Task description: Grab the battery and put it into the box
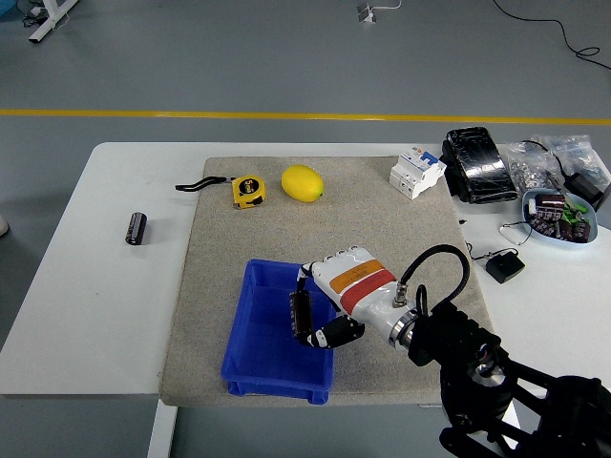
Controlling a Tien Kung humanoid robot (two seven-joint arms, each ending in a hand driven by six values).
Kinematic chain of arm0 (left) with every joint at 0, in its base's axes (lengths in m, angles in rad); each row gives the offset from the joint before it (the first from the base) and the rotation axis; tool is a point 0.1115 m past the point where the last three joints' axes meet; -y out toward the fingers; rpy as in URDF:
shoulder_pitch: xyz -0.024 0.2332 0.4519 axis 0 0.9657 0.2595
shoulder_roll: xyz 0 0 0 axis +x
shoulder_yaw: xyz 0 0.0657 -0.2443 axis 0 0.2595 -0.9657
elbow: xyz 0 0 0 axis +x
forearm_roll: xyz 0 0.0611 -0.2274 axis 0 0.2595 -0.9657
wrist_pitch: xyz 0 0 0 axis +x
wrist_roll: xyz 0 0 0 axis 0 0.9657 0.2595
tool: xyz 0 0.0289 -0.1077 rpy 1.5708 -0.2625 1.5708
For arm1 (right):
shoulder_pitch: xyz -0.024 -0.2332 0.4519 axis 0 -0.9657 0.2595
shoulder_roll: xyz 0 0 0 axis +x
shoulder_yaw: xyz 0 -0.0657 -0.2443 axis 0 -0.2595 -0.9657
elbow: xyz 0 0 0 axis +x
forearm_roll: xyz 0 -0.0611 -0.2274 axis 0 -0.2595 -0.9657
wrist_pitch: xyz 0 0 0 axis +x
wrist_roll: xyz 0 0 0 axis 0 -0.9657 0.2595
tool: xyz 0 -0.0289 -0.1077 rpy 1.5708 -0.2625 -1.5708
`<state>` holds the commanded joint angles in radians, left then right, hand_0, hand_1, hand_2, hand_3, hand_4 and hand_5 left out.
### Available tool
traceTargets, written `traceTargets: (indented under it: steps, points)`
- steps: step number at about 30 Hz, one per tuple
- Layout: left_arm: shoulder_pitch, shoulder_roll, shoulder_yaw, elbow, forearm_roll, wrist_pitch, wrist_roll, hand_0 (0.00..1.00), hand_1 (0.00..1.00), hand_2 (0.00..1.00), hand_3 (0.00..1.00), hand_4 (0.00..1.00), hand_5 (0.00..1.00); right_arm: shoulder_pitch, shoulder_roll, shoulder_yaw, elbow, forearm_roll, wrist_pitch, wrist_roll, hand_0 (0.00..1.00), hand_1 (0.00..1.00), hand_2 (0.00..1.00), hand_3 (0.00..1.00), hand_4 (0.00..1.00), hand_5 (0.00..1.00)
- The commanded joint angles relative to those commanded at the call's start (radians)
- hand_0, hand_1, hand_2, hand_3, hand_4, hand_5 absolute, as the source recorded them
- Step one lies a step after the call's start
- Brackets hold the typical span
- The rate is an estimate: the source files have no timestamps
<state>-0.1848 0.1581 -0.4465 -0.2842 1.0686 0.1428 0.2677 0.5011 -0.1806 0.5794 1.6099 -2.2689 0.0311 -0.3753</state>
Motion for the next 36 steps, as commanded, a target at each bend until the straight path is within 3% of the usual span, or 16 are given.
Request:
traceTargets:
  steps: [1,6,7,18,23,29,36]
  points:
    - [0.0,0.0,-0.001,0.0,0.001,0.0,0.0,0.697,0.662,0.724,0.632,0.653,0.666,0.005,0.003,-0.005,0.001,0.0,0.009,-0.001,0.088,0.09,0.2,0.756,0.998,0.362]
    - [-0.002,0.002,-0.006,0.0,0.006,-0.002,0.002,0.697,0.662,0.724,0.632,0.653,0.666,0.024,0.01,-0.018,0.002,0.0,0.041,0.001,0.088,0.09,0.2,0.756,0.998,0.362]
    - [-0.002,0.002,-0.006,0.0,0.007,-0.002,0.002,0.696,0.66,0.725,0.632,0.653,0.666,0.026,0.011,-0.019,0.0,0.0,0.045,0.0,0.09,0.098,0.215,0.812,0.998,0.388]
    - [-0.003,0.001,-0.012,0.0,0.016,-0.005,0.004,0.696,0.658,0.725,0.632,0.653,0.666,0.03,-0.009,0.032,0.013,0.0,0.059,-0.004,0.11,0.119,0.241,0.847,0.998,0.418]
    - [-0.001,0.001,-0.013,0.0,0.016,-0.003,0.005,0.696,0.658,0.725,0.632,0.653,0.665,0.039,-0.045,0.1,0.022,0.0,0.067,0.004,0.111,0.121,0.239,0.839,0.998,0.406]
    - [0.001,0.0,-0.02,0.001,0.026,-0.006,0.008,0.696,0.657,0.725,0.632,0.652,0.664,0.062,-0.106,0.121,-0.067,0.0,0.055,0.01,0.108,0.117,0.233,0.806,0.998,0.395]
    - [0.008,-0.004,-0.011,0.001,0.006,0.002,0.005,0.696,0.659,0.725,0.631,0.652,0.664,0.072,-0.142,0.094,-0.125,0.0,0.118,0.025,0.11,0.121,0.231,0.767,0.998,0.403]
